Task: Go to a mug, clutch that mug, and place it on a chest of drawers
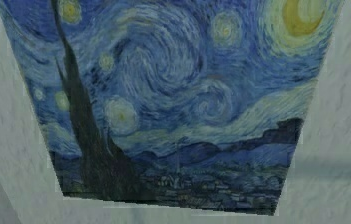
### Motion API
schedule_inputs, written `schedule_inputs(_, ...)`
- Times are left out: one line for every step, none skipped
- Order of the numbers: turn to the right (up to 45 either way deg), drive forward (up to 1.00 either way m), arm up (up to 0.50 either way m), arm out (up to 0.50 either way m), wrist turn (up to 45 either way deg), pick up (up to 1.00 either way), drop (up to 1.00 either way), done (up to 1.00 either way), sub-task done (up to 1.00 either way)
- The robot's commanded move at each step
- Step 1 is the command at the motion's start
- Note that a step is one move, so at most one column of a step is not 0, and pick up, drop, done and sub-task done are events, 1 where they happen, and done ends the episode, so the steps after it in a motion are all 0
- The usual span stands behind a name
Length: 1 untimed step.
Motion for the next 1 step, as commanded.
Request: schedule_inputs(0.0,0.0,0.0,0.0,0.0,0.0,0.0,1.0,0.0)
